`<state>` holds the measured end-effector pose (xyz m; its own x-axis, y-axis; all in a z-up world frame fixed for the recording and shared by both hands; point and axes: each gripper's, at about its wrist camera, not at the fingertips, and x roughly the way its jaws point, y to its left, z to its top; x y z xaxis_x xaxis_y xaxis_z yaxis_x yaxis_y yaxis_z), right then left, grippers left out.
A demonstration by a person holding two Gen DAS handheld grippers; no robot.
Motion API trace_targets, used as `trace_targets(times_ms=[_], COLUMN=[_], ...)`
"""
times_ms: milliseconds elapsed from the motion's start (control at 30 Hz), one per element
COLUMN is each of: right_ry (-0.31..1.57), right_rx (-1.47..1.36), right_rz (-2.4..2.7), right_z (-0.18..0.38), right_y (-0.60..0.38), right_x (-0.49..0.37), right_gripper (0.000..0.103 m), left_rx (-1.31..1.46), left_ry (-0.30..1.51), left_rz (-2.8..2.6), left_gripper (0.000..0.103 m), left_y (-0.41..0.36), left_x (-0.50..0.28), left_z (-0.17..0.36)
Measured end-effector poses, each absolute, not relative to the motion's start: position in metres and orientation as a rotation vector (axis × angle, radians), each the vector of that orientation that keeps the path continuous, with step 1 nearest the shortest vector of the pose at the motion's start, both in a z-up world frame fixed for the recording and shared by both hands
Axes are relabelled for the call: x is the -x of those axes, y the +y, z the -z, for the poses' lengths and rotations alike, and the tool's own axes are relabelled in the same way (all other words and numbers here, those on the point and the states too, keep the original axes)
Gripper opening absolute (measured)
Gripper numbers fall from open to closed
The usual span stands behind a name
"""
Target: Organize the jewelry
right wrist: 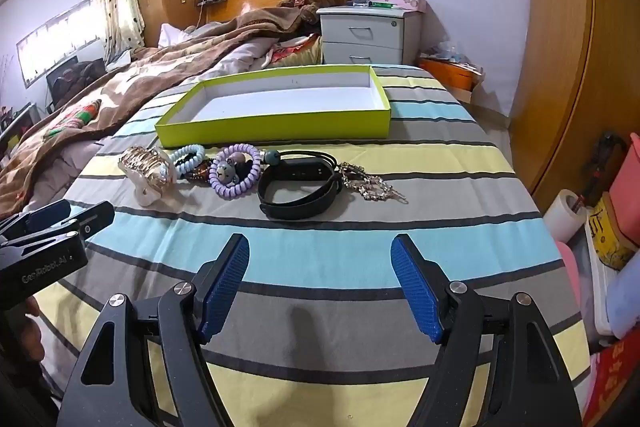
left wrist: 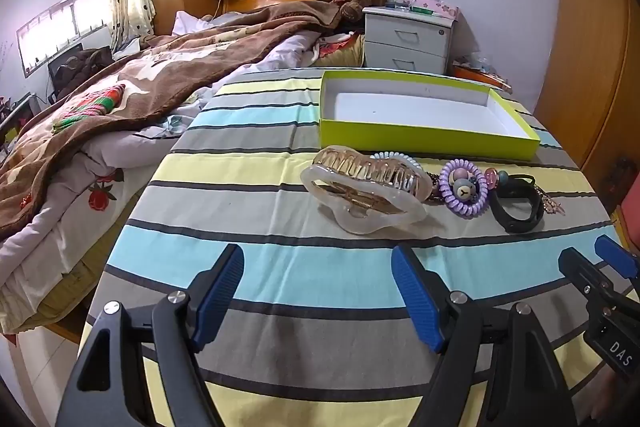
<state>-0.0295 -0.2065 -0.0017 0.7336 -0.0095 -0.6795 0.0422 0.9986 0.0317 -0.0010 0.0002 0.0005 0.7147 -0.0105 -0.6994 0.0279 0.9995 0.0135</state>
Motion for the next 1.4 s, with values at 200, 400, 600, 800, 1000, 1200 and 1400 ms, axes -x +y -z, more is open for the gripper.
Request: trace_targets(times_ms=[200,400,600,800,1000,1200,1400], right_ry=[0.754,0.751,0.751,0.750,0.752,0.750,0.751], right_rx=[-0.038,-0.033,-0.031,-0.029,-0.027,-0.026,-0.023], right_rz=[0.041,0.043,0.038,0.035,0.035,0.036,0.035], right_z=[0.0020,0.0014,0.0018,0.0018,0.0014,0.0014,0.0011], right_y=[-0.2041,-0.2019,-0.2007,-0.1997,-0.1991,-0.1983,-0.1983], right_x=[0.0279,0.0300,0.0289,0.0278,0.0278,0.0277,0.0278], right_gripper=[0.073,0.073,0.073,0.073,0.073,0.073,0.073], left_rx=[-0.004,-0.016,-0.009,-0.011,-0.013,-0.013,-0.013], left_ry=[0.797,0.801,0.801,0.806,0.802,0.800,0.800], left_rz=[0.027,0.025,0.026,0.024,0.018,0.016,0.018], left_gripper=[0.078,0.078,0.078,0.078,0.078,0.078,0.078], left_y=[0.0046,0.0000,0.0046,0.0031,0.0029,0.0030,0.0033], left_x=[-0.0007,-0.0009,-0.0010,-0.0010,0.0003,0.0014,0.0026], left_z=[0.0024,0.0027,0.0034,0.0011,0.0000,-0.0004,-0.0009])
